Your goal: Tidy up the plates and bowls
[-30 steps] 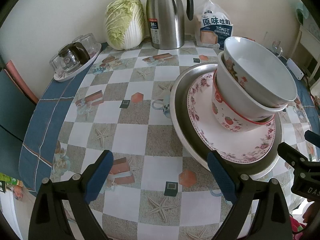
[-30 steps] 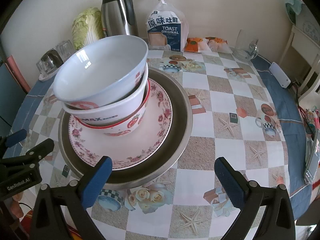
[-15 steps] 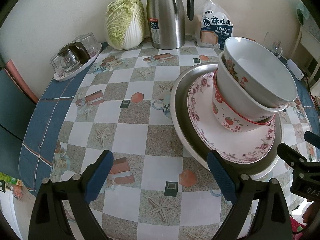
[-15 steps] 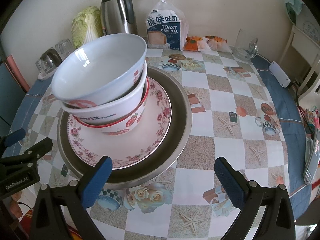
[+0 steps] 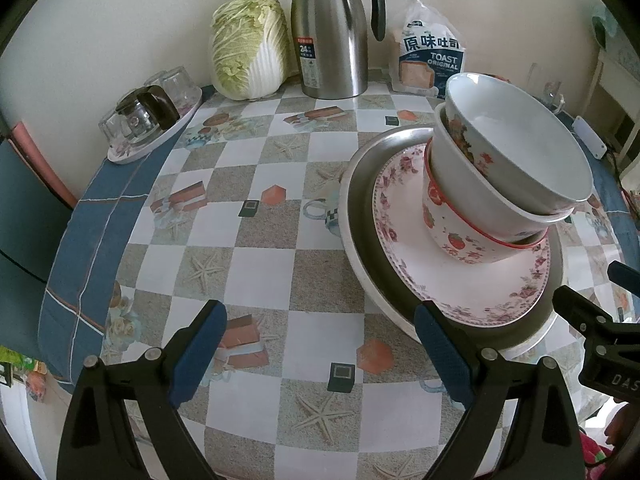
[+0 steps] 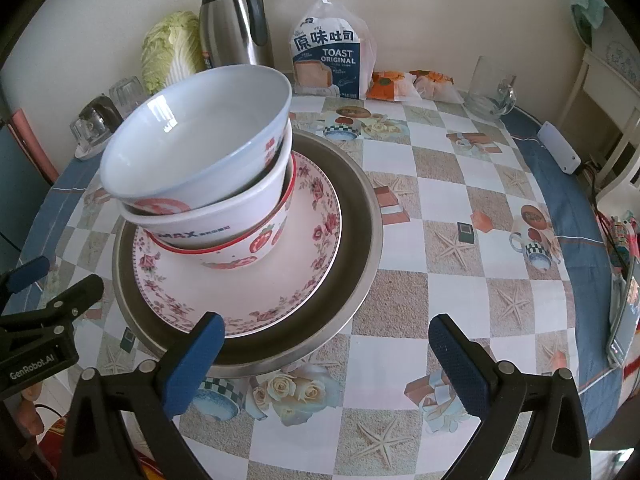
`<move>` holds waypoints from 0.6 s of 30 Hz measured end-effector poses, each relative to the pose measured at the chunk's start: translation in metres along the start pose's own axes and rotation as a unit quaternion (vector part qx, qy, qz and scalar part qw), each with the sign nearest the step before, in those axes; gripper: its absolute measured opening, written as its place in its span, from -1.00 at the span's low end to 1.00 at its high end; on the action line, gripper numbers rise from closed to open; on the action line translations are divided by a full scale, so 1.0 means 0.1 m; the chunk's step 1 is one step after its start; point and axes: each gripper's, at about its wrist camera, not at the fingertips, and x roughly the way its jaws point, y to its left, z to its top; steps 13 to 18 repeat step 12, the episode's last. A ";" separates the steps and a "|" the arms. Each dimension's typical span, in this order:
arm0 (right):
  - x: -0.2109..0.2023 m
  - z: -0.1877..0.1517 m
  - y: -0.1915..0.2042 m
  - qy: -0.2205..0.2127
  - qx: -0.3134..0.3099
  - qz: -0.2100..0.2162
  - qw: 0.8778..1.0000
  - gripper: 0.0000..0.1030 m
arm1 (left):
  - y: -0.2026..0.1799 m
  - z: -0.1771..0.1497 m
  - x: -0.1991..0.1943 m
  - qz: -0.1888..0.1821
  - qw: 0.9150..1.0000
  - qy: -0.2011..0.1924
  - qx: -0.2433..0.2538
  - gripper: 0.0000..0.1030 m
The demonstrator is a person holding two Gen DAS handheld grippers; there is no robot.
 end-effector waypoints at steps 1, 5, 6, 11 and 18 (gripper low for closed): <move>0.00 0.00 0.00 0.000 0.000 0.000 1.000 1.00 | 0.00 0.00 0.00 0.000 1.000 -0.001 0.001 0.85; 0.01 -0.02 -0.01 0.002 -0.001 -0.001 1.000 1.00 | -0.03 -0.01 -0.03 0.002 1.000 -0.007 0.004 0.85; 0.01 -0.03 -0.01 0.003 -0.002 -0.001 1.000 1.00 | -0.03 -0.01 -0.04 0.003 1.000 -0.011 0.005 0.85; 0.03 -0.02 0.00 0.005 -0.002 -0.001 1.000 1.00 | -0.04 0.00 -0.05 0.003 1.000 -0.013 0.005 0.85; 0.03 -0.03 -0.01 0.005 -0.001 -0.001 1.000 1.00 | -0.04 0.00 -0.06 0.003 1.000 -0.013 0.005 0.85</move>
